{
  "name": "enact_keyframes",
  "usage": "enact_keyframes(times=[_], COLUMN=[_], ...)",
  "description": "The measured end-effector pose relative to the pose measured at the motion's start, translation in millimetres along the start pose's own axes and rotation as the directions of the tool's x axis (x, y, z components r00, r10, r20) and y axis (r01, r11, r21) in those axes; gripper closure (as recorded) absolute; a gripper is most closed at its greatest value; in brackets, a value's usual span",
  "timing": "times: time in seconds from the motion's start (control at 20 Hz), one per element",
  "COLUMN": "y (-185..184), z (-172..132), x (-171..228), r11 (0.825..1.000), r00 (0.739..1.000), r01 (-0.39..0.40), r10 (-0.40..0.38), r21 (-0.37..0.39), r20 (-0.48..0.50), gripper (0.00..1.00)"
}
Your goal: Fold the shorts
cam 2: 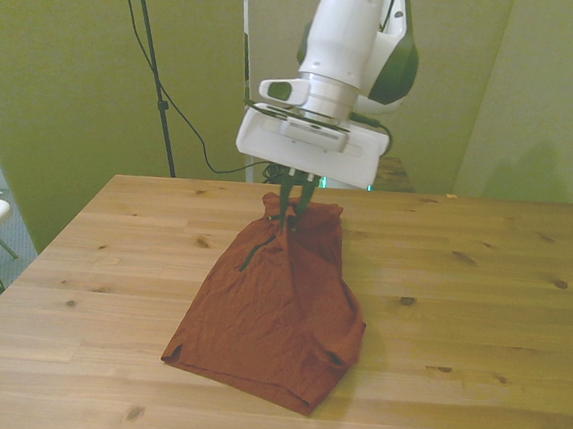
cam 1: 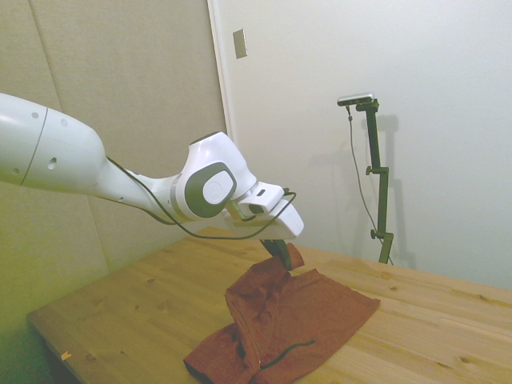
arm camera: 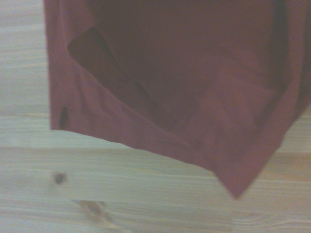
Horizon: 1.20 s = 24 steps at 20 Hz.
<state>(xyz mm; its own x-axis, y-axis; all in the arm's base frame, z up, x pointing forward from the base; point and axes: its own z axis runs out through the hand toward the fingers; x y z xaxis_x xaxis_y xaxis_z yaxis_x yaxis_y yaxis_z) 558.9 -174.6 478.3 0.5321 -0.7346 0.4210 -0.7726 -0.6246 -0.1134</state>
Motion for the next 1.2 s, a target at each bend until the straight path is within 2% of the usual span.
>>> enact_keyframes(times=[0.2,0.65,0.7,0.95,1.2], y=[43,63,63,66,82], z=[-3,2,3,18,15], x=[32,88,93,112,124], r11=[1.000,0.998,0.998,0.996,0.990], r00=[1.000,0.998,0.998,0.995,0.991], r01=[-0.029,-0.054,-0.054,-0.077,-0.104], r10=[0.029,0.054,0.054,0.073,0.094], r21=[-0.008,0.015,0.017,0.047,0.097], r20=[-0.011,0.020,0.029,0.070,0.099], gripper=[1.00,1.00,0.00,0.00,0.00])
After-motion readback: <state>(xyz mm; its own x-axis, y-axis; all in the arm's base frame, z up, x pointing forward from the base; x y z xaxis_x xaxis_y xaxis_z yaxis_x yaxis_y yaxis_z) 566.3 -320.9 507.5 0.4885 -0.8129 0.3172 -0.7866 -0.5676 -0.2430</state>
